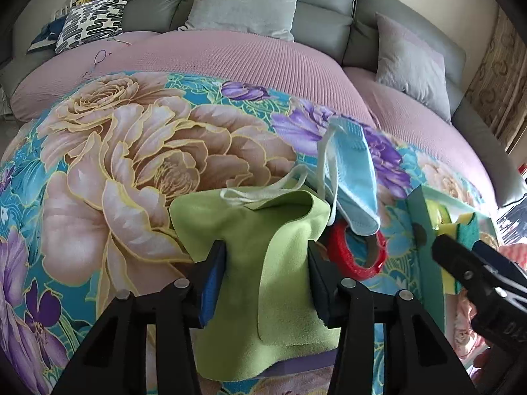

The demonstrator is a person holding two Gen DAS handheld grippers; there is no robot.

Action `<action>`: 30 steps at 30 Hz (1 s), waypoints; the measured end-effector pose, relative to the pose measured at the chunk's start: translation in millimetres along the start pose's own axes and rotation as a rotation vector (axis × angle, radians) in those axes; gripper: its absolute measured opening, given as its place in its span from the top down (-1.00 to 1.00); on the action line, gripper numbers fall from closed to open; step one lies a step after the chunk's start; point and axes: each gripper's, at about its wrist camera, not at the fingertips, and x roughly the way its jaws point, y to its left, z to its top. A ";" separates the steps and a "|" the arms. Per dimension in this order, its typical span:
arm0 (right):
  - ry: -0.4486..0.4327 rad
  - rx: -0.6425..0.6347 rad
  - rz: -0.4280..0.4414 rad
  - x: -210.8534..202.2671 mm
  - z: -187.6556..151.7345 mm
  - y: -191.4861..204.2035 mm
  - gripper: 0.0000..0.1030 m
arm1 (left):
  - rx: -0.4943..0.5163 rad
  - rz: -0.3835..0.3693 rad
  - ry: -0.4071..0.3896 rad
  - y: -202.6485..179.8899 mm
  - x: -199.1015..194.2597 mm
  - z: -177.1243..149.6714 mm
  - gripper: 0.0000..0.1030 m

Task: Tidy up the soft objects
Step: 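Grasp the green microfiber cloth with the left gripper and lift it, then grasp the blue face mask with the right gripper while the left gripper holds the green cloth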

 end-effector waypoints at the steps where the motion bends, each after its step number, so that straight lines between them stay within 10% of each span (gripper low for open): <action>1: 0.000 -0.002 -0.001 0.0 -0.1 0.7 -1.00 | -0.001 -0.004 -0.005 0.4 -2.5 0.6 0.20; 20: -0.005 -0.054 0.021 1.4 -1.8 21.5 -1.00 | -0.165 -0.068 -0.154 54.4 -59.1 10.8 0.22; 24: 0.002 -0.071 0.024 3.4 -2.9 28.4 -1.00 | -0.243 -0.150 -0.139 71.4 -55.8 7.8 0.22; 30: 0.010 -0.080 0.024 6.2 -4.0 31.5 -1.00 | -0.214 -0.073 -0.050 69.1 -35.5 3.3 0.20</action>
